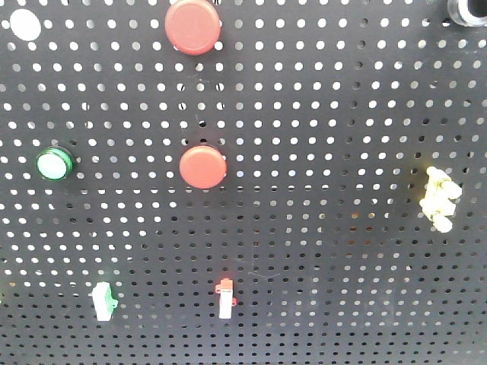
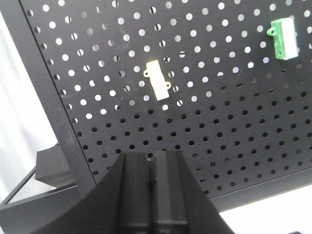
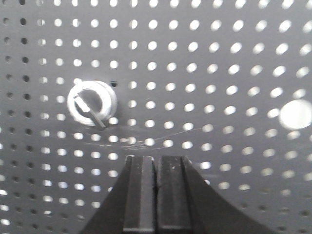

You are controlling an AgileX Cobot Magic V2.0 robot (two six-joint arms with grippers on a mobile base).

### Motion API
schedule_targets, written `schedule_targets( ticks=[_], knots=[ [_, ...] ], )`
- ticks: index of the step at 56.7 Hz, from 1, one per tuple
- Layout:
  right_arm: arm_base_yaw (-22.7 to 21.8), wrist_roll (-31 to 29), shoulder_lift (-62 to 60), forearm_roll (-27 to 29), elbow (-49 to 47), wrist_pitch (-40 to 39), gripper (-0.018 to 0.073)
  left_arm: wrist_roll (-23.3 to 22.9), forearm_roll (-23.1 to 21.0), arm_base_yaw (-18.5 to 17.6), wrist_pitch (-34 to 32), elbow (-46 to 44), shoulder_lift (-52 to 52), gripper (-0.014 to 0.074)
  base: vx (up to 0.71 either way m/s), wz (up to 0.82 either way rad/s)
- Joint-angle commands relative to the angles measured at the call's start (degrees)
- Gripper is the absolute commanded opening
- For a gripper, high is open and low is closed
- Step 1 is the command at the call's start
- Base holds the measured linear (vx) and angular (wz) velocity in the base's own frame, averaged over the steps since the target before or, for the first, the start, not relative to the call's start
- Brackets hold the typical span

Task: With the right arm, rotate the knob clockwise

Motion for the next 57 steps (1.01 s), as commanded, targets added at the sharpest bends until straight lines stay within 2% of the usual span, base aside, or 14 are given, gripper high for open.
schedule_targets(
  ticks=[1, 6, 14, 17, 22, 33, 40, 47, 57],
  knots=[
    [1.5, -2.3, 1.4, 1.3, -1.8, -6.6, -0.0004, -0.2, -0.3, -0.4, -4.4, 1.9, -0.9, -0.0006, 0.0, 0.0],
    [5.8, -7.0, 3.3, 2.6, -1.8, -8.0, -0.0004, -0.2, -0.3, -0.4, -4.4, 1.9, -0.9, -0.0006, 0.0, 0.0],
    [18.0, -15.4, 6.8, 3.1, -1.8, -9.6, -0.0004, -0.2, -0.3, -0.4, -4.4, 1.9, -0.9, -0.0006, 0.0, 0.0],
    [22.7, -16.8, 8.0, 3.0, -1.8, -10.9, -0.0004, -0.2, -0.3, -0.4, -4.4, 1.9, -0.9, -0.0006, 0.0, 0.0],
    [26.3, -18.3, 8.4, 1.2, -1.8, -12.8, -0.0004, -0.2, -0.3, -0.4, -4.4, 1.9, -0.9, -0.0006, 0.0, 0.0],
    [26.7, -18.6, 8.4, -4.7, -1.8, -13.6, 0.0004, -0.2, -0.3, -0.4, -4.4, 1.9, -0.9, -0.0006, 0.0, 0.0],
    [26.7, -18.6, 8.2, -8.0, -1.8, -13.6, 0.0054, -0.2, -0.3, -0.4, -4.4, 1.9, -0.9, -0.0006, 0.0, 0.0],
    [26.7, -18.6, 8.2, -10.5, -1.8, -13.5, 0.0151, -0.2, -0.3, -0.4, -4.4, 1.9, -0.9, -0.0006, 0.0, 0.0],
    [26.0, -18.6, 8.2, -18.3, -2.0, -13.4, 0.0319, -0.2, -0.3, -0.4, -4.4, 1.9, -0.9, -0.0006, 0.0, 0.0]
  ],
)
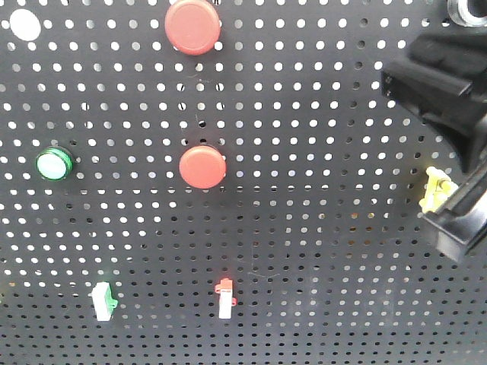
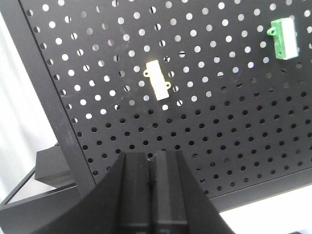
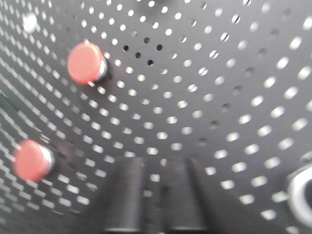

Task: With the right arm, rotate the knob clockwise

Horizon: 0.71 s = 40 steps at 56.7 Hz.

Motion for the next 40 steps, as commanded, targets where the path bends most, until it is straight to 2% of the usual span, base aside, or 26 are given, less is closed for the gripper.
schedule_targets(
  ticks=[1, 8, 17, 23, 40],
  knots=[
    [-0.5, -0.2, -0.6, -5.2, -2.4, -3.8, 0.0334, -0.2, -0.3, -0.4, -4.4, 1.9, -0.9, -0.0006, 0.0, 0.0],
    [-0.5, 0.5, -0.6, -11.3, -7.0, 3.5, 0.0377, -0.2, -0.3, -0.4, -4.4, 1.9, -0.9, -0.0006, 0.0, 0.0],
    [-0.4, 3.6, 0.7, -15.3, -16.4, 16.1, 0.0359, -0.2, -0.3, -0.4, -4.4, 1.9, -0.9, -0.0006, 0.0, 0.0],
    [-0.4, 3.4, 2.5, -17.0, -21.1, 23.2, 0.0332, -0.2, -0.3, -0.4, -4.4, 1.9, -0.9, -0.0006, 0.0, 0.0],
    [-0.4, 3.2, 5.6, -21.0, -23.7, 26.1, 0.0268, -0.2, -0.3, -0.4, -4.4, 1.9, -0.9, -0.0006, 0.0, 0.0]
  ],
)
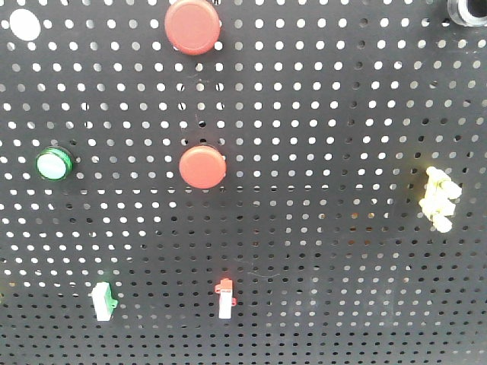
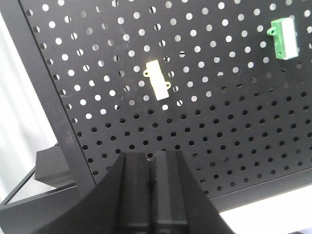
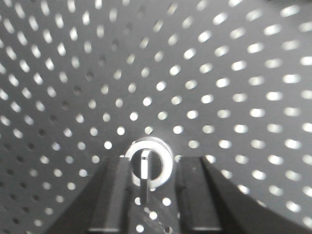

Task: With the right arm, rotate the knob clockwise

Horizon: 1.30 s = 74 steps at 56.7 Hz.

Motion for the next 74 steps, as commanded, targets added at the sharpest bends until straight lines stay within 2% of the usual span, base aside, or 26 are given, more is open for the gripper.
schedule_targets(
  ticks=[1, 12, 33, 74],
  knots=[
    [-0.3, 0.2, 0.4, -2.5, -1.7, -2.7, 0.0267, -0.2, -0.3, -0.4, -4.4, 1.9, -0.9, -0.0006, 0.0, 0.0],
    [-0.3, 0.6, 1.2, -4.1, -1.7, -2.0, 0.0267, -0.2, -0.3, -0.4, -4.4, 1.9, -0.9, -0.0006, 0.0, 0.0],
    [-0.3, 11.0, 2.8, -10.3, -1.7, -1.9, 0.0267, -0.2, -0.3, -0.4, -4.4, 1.9, -0.9, -0.0006, 0.0, 0.0],
    [-0.3, 12.8, 4.1, -10.5, -1.7, -2.0, 0.0257, -0.2, -0.3, -0.4, -4.4, 1.9, -0.9, -0.0006, 0.0, 0.0]
  ],
)
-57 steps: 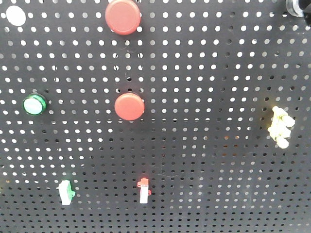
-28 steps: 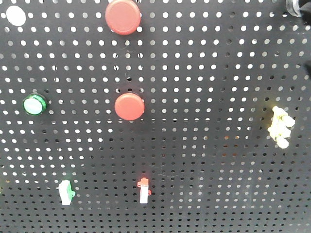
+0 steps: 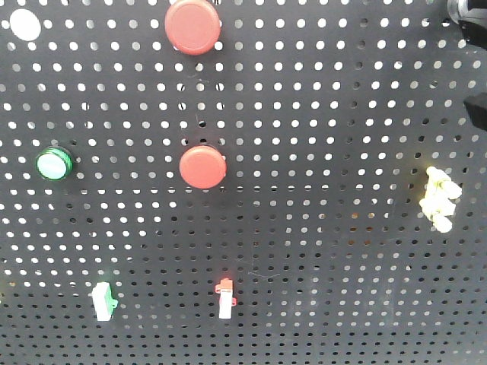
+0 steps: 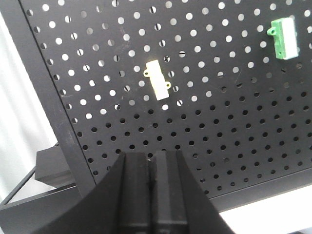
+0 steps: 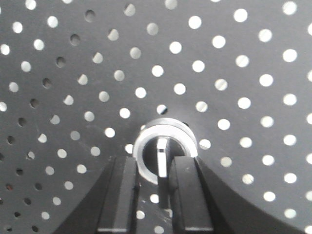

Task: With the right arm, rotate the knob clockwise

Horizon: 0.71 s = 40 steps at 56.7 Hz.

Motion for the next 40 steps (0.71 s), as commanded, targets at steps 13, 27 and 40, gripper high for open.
schedule_targets(
  ticks=[13, 27, 40],
  knots=[
    [-0.3, 0.6, -0.3, -6.8, -1.7, -3.7, 0.0235, -0.2, -0.3, -0.4, -4.4, 1.9, -0.9, -0.0006, 0.0, 0.0],
    [-0.3, 3.2, -0.3, -8.8, -1.7, -3.7, 0.0197, -0.2, -0.3, -0.4, -4.4, 1.9, -0.9, -0.0006, 0.0, 0.0],
    [-0.3, 3.3, 0.6, -8.8, -1.7, -3.0, 0.0195, -0.2, -0.3, -0.4, -4.4, 1.9, -0.9, -0.0006, 0.0, 0.0]
  ],
)
